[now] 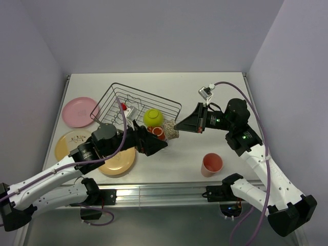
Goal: Load the mixed dishes into the dish rack
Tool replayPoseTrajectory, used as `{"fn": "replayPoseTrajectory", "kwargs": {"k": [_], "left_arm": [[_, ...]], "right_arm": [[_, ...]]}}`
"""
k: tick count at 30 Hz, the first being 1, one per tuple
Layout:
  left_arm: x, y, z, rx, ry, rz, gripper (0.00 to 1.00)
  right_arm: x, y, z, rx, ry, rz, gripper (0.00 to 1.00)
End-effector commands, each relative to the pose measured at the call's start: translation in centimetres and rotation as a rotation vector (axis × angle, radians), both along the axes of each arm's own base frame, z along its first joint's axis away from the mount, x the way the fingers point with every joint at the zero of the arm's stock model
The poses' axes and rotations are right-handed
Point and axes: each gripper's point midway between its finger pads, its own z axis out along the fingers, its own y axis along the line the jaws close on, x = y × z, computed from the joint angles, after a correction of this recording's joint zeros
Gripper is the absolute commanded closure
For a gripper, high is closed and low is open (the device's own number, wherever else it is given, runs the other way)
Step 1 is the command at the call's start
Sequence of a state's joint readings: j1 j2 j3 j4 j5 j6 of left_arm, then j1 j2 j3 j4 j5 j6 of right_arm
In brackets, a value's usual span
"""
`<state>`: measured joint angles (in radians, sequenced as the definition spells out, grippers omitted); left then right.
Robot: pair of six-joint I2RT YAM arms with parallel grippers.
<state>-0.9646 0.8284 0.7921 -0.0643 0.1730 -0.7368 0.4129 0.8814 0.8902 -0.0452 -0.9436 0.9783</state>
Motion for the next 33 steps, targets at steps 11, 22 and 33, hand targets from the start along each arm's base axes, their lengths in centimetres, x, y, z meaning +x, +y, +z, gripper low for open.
{"fn": "replayPoseTrajectory", "kwargs": {"k": [11, 22, 33], "left_arm": [[-0.2, -1.4, 4.6, -0.113, -0.071, -0.054, 0.01], [0.2, -2.1, 4.6, -0.121, -0.073, -0.063, 0.01], [0.3, -2.3, 5.5, -0.144, -0.094, -0.062, 0.01]], "right_arm": [[-1.1, -0.1, 2.3, 0.076, -0.085, 0.046, 1.0], [-1.3, 0.1, 2.4, 0.091, -0.078, 0.056, 1.0], [-1.3, 0.4, 1.1, 0.077, -0.056, 0.06, 1.0]]}}
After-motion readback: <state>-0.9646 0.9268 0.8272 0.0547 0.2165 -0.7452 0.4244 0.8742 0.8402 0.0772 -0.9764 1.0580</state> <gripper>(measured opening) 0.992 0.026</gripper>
